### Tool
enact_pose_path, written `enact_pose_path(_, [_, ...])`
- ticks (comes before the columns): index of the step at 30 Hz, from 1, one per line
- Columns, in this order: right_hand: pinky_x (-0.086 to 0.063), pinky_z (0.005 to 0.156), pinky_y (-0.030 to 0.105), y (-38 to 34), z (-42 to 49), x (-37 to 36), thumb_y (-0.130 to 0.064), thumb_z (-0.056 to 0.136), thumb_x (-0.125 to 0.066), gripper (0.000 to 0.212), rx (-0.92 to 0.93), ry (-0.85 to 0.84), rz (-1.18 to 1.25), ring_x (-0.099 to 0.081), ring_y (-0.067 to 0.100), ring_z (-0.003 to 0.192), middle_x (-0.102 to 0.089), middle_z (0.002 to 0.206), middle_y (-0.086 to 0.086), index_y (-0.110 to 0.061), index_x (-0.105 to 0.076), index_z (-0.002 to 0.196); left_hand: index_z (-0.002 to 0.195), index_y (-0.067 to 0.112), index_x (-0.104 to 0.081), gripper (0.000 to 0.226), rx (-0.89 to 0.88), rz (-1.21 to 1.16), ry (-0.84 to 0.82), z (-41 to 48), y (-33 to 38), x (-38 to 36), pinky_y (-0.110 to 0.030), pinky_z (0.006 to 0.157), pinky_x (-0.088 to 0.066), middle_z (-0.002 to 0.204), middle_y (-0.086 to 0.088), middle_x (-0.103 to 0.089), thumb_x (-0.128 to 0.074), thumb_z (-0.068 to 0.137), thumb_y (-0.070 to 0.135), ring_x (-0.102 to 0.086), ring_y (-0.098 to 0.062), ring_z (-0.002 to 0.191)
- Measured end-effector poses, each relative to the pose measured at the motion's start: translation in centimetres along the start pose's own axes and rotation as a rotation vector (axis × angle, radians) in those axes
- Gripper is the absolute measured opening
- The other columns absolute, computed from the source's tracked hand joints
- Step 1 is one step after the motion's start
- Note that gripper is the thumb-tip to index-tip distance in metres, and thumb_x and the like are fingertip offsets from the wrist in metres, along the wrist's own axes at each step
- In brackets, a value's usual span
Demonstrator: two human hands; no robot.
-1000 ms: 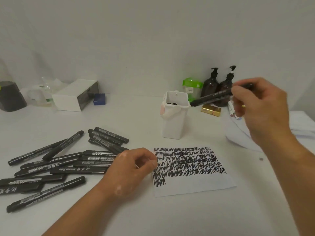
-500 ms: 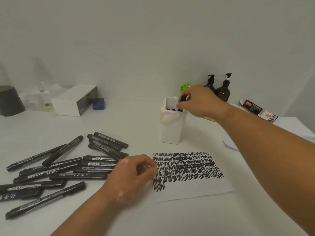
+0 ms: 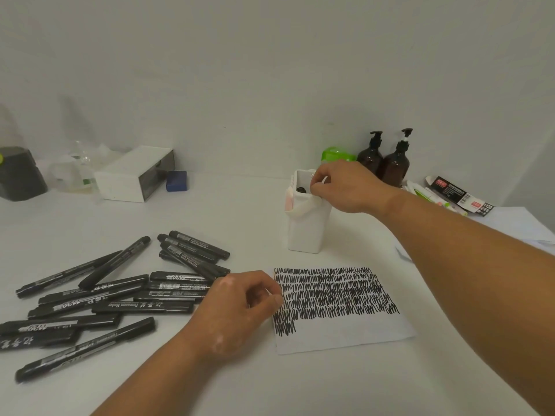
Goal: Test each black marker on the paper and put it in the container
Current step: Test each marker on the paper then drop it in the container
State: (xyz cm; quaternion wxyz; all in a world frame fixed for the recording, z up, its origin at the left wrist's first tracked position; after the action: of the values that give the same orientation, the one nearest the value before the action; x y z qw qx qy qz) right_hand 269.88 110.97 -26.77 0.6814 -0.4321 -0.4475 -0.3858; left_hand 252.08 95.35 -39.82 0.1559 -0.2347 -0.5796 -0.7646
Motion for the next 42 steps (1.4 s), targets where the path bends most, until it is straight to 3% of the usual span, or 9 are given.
enact_pose_path(7, [-0.047, 0.066, 0.038, -0.3, -0.5, -0.6, -0.040, 0.102, -0.046, 0.045, 0.044, -0.069, -0.113, -0.058, 0.028, 0.077, -0.063, 0.077, 0.007, -0.010, -0.066, 0.074, 0.084, 0.035, -0.072, 0.004, -0.001, 0.020, 0.000, 0.0, -0.1, 0.0, -0.012, 0.057, -0.042, 0.068, 0.013, -0.066, -0.070, 0.088, 0.037, -0.052, -0.001, 0.055])
enact_pose_path(10, [-0.051, 0.072, 0.037, -0.4, -1.1, 0.2, -0.040, 0.102, -0.048, 0.039, 0.047, -0.048, -0.074, -0.063, 0.027, 0.085, -0.069, 0.086, 0.005, -0.014, -0.073, 0.088, 0.084, 0.037, -0.071, 0.004, -0.010, 0.030, 0.000, 0.0, -0.1, 0.0, -0.012, 0.057, -0.042, 0.068, 0.014, -0.067, -0.070, 0.088, 0.037, -0.052, -0.001, 0.056])
enact_pose_path(13, [-0.045, 0.071, 0.028, -0.1, -2.6, 3.0, -0.039, 0.099, -0.055, 0.025, 0.044, 0.152, 0.049, -0.063, 0.015, 0.084, -0.070, 0.091, -0.008, -0.024, -0.076, 0.100, 0.083, 0.037, -0.072, 0.004, -0.015, 0.032, 0.005, 0.1, 0.1, 0.0, -0.012, 0.056, -0.041, 0.067, 0.015, -0.066, -0.071, 0.088, 0.037, -0.052, -0.001, 0.055])
enact_pose_path(18, [-0.040, 0.061, 0.008, 1.1, -9.4, 4.4, -0.035, 0.092, -0.068, 0.010, 0.051, 0.448, 0.360, -0.058, -0.003, 0.062, -0.069, 0.071, -0.019, -0.031, -0.074, 0.085, 0.082, 0.033, -0.072, 0.006, -0.061, 0.046, 0.011, -0.2, 1.0, 0.1, -0.010, 0.055, -0.040, 0.062, 0.017, -0.062, -0.073, 0.087, 0.030, -0.052, -0.002, 0.053])
enact_pose_path(23, [-0.042, 0.058, 0.011, 3.2, -14.2, -4.1, -0.037, 0.088, -0.073, 0.011, -0.053, 0.153, 0.361, -0.062, 0.001, 0.067, -0.070, 0.071, -0.020, -0.038, -0.073, 0.077, 0.085, 0.023, -0.075, 0.009, -0.105, 0.080, -0.047, -0.9, 2.5, -1.4, -0.008, 0.056, -0.037, 0.059, 0.015, -0.062, -0.071, 0.087, 0.015, -0.053, -0.001, 0.052])
enact_pose_path(30, [-0.043, 0.062, 0.012, 3.6, -16.2, -8.6, -0.029, 0.084, -0.079, 0.016, -0.018, 0.103, 0.403, -0.060, 0.007, 0.061, -0.068, 0.069, -0.021, -0.039, -0.072, 0.074, 0.089, 0.022, -0.074, 0.014, -0.193, 0.394, 0.033, -0.9, 3.8, 1.5, -0.007, 0.061, -0.038, 0.069, 0.019, -0.059, -0.067, 0.085, 0.011, -0.055, -0.008, 0.059])
enact_pose_path(33, [-0.044, 0.063, 0.011, 3.7, -16.1, -8.1, -0.029, 0.083, -0.079, 0.015, -0.006, 0.127, 0.443, -0.060, 0.007, 0.061, -0.068, 0.069, -0.021, -0.039, -0.072, 0.075, 0.101, 0.019, -0.075, 0.031, -0.129, 0.577, 0.183, 0.0, 2.8, 6.1, -0.019, 0.078, -0.048, 0.091, 0.008, -0.067, -0.062, 0.082, -0.001, -0.059, -0.009, 0.081])
enact_pose_path(36, [-0.045, 0.063, 0.012, 3.9, -15.9, -7.9, -0.030, 0.084, -0.078, 0.014, -0.010, 0.139, 0.500, -0.060, 0.007, 0.061, -0.069, 0.069, -0.020, -0.039, -0.073, 0.075, 0.120, 0.026, -0.070, 0.045, -0.012, 0.795, 0.088, 1.0, 0.5, 8.5, -0.032, 0.095, -0.047, 0.122, 0.007, -0.064, -0.060, 0.084, 0.000, -0.052, -0.016, 0.110])
enact_pose_path(42, [-0.043, 0.060, 0.011, 3.6, -16.2, -8.6, -0.030, 0.084, -0.077, 0.013, -0.018, 0.082, 0.559, -0.056, 0.006, 0.056, -0.068, 0.066, -0.018, -0.037, -0.073, 0.074, 0.130, 0.034, -0.061, 0.042, -0.034, 1.007, -0.041, 1.2, -2.2, 8.1, -0.037, 0.103, -0.038, 0.128, 0.014, -0.062, -0.061, 0.092, 0.017, -0.048, -0.014, 0.121])
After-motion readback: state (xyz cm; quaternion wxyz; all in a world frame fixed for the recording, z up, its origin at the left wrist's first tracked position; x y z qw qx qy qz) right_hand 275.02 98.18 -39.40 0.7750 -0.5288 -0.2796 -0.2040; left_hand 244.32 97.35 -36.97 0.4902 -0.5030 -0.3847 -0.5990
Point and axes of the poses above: each hand's wrist, its own z-axis towards the middle knuckle, its own x-axis out of the back of the hand, y = z × x, the point moved 8 cm from there along z, towards the middle knuckle
